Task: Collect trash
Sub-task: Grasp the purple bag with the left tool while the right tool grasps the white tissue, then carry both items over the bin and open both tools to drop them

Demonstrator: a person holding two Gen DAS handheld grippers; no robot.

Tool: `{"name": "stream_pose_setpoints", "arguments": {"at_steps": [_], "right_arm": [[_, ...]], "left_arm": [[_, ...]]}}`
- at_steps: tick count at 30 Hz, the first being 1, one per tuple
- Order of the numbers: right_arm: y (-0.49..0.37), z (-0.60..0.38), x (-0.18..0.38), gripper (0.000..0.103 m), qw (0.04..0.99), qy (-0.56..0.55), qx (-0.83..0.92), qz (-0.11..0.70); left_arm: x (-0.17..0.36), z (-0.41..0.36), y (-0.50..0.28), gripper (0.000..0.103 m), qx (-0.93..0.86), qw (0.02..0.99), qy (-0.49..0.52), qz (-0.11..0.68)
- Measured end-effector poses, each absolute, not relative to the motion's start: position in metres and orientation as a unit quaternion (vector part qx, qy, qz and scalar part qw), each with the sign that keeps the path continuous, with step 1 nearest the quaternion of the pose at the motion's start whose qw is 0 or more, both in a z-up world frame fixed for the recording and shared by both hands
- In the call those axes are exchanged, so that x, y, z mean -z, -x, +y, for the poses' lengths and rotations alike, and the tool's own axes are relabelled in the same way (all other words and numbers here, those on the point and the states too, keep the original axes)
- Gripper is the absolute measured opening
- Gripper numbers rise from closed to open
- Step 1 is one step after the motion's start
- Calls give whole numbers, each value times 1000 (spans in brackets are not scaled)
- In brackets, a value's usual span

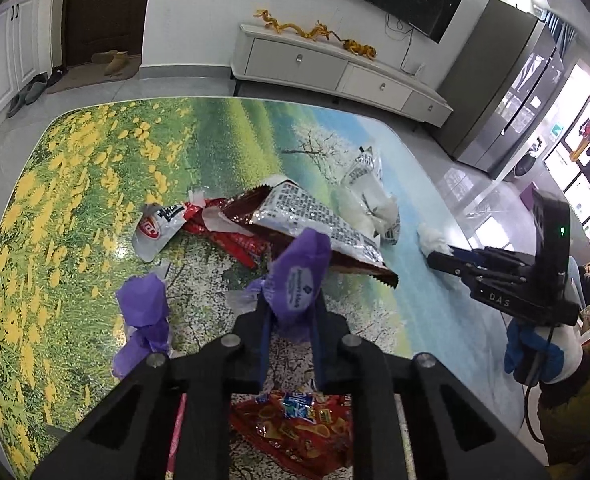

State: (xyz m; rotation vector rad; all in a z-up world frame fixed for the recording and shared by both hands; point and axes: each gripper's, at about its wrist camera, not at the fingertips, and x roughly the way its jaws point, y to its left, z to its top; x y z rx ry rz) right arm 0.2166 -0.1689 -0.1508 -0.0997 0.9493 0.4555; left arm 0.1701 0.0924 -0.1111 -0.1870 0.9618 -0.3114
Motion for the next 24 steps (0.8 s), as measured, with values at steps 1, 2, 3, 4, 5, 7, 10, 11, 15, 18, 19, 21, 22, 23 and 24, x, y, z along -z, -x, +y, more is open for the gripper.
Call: {"name": "stream_pose_setpoints", "arguments": {"at_steps": [1,2,3,4,5,7,10,11,15,18,19,21,22,23,24], "right_arm": [[-214,-170,149,19,864,46,-218,451],[-209,-172,148,19,865,43,-219,449],[-205,-174,145,19,866,40,-220,446],[-201,-173,141,19,867,37,-222,444],[-194,-175,136,19,869,34,-225,439],[-184,-175,128,19,872,29,-229,431],[-165,-177,112,19,879,24,-236,414],[-158,-179,106,19,882,22,-238,407],[-136,-187,81,19,893,15,-241,380],[-120,-196,62,19,903,14,-238,358],[-114,-200,56,19,906,12,-235,351],[-102,-213,47,19,913,7,-230,337],[-97,-219,42,19,916,5,-226,332],[-92,-226,38,19,919,4,-221,326],[-86,-235,35,19,923,3,-213,320]], "left_arm": [[108,94,-167,15,148,873,93,455],[105,95,-165,15,147,875,96,451],[102,97,-162,15,146,877,100,446],[97,100,-159,15,145,880,104,441],[93,102,-155,15,143,882,106,436],[83,108,-147,15,139,887,112,425],[67,115,-136,15,134,895,117,410],[61,117,-132,15,132,898,117,404],[35,118,-113,15,128,910,112,379],[17,114,-102,15,128,918,104,362],[10,111,-99,15,130,920,101,356],[-1,102,-95,15,135,923,96,347],[-5,97,-93,15,139,924,93,344],[-9,91,-92,15,143,925,90,341],[-13,83,-90,15,148,926,86,338]]}}
